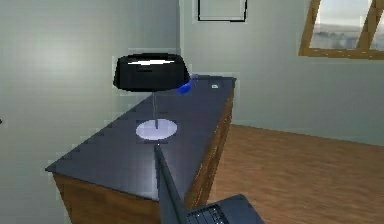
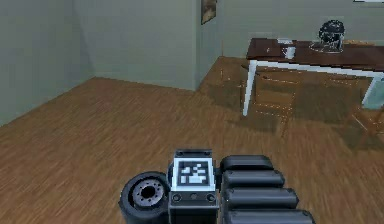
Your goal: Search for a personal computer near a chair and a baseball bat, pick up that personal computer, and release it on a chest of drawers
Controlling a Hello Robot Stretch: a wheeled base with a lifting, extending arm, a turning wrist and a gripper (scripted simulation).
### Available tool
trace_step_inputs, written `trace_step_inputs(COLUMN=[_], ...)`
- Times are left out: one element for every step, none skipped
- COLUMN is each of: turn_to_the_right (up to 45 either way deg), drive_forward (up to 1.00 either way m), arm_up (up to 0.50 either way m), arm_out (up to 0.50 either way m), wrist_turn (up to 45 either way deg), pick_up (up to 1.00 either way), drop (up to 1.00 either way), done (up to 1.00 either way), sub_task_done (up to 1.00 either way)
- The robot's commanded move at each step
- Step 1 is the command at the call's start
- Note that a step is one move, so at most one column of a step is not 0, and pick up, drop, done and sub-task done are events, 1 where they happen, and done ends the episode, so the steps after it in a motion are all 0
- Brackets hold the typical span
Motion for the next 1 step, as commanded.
trace_step_inputs(turn_to_the_right=[0.0], drive_forward=[0.15], arm_up=[0.0], arm_out=[0.0], wrist_turn=[0.0], pick_up=[0.0], drop=[0.0], done=[0.0], sub_task_done=[0.0])
